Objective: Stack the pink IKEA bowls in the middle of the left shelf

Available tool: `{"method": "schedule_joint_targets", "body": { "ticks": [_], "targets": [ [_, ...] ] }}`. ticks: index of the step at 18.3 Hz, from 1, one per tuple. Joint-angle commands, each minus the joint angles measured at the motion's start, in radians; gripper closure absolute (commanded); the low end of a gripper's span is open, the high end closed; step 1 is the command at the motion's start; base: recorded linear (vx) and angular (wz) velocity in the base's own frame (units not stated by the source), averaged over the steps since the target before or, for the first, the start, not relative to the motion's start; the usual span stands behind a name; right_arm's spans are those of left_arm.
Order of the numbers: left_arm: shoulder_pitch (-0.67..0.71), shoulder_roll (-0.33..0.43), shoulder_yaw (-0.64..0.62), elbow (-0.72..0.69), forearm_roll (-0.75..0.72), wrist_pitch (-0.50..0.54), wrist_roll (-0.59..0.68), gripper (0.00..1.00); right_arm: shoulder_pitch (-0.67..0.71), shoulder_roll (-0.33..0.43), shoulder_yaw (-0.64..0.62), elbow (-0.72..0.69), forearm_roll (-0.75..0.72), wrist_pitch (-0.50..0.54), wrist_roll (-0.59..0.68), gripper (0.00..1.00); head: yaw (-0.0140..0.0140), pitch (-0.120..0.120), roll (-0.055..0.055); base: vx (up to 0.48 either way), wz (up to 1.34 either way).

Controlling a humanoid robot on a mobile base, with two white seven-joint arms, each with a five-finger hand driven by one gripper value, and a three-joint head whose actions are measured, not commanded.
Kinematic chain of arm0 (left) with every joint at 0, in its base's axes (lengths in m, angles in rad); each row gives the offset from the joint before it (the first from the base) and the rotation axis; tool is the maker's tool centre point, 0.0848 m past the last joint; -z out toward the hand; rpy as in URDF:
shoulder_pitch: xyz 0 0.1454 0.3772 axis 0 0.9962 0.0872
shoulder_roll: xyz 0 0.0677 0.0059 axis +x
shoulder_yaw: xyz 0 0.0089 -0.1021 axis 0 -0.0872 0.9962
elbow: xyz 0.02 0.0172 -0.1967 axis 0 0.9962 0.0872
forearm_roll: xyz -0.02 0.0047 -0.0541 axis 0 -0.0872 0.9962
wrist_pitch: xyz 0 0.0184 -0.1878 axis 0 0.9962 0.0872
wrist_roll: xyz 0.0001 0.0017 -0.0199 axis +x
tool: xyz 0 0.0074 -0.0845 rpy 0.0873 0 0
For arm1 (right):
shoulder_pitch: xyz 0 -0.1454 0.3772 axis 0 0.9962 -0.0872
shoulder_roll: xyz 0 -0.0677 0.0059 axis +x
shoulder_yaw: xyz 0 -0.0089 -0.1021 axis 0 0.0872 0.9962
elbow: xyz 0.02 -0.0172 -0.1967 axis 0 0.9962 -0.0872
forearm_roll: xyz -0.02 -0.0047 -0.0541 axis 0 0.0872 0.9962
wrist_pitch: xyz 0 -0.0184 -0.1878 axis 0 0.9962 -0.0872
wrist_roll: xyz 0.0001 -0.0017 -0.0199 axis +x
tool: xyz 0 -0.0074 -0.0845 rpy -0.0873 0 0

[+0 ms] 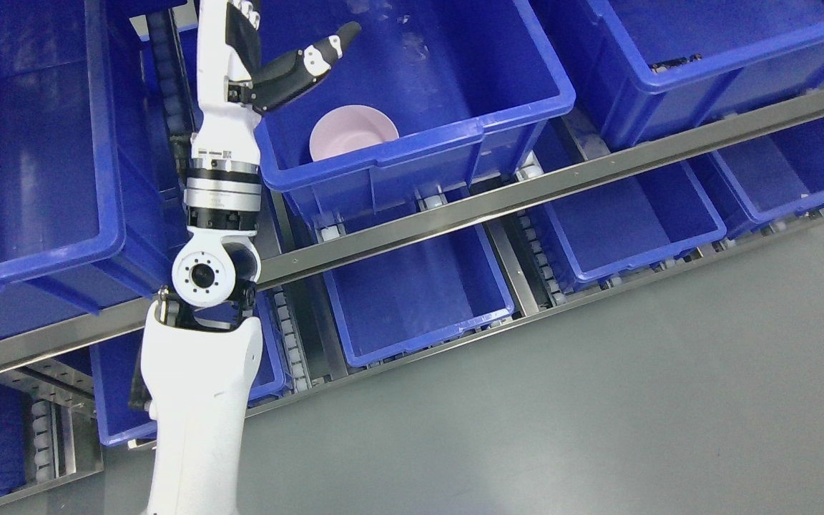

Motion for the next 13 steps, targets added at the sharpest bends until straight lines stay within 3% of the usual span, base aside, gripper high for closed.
{"method": "schedule_joint_targets", "body": {
  "ticks": [1,13],
  "targets": [
    [0.077,0.007,0.067,-0.032,0.017,0.0,-0.002,0.0,0.0,-0.017,0.0,0.0,0.0,0.001,0.001,0.0,0.0,0.0,0.0,-0.138,-0.12],
    [0.129,0.007,0.053,-0.031,0.018,0.012,-0.003,0.0,0.0,-0.017,0.0,0.0,0.0,0.001,0.003,0.0,0.0,0.0,0.0,-0.027,0.0]
  ]
}}
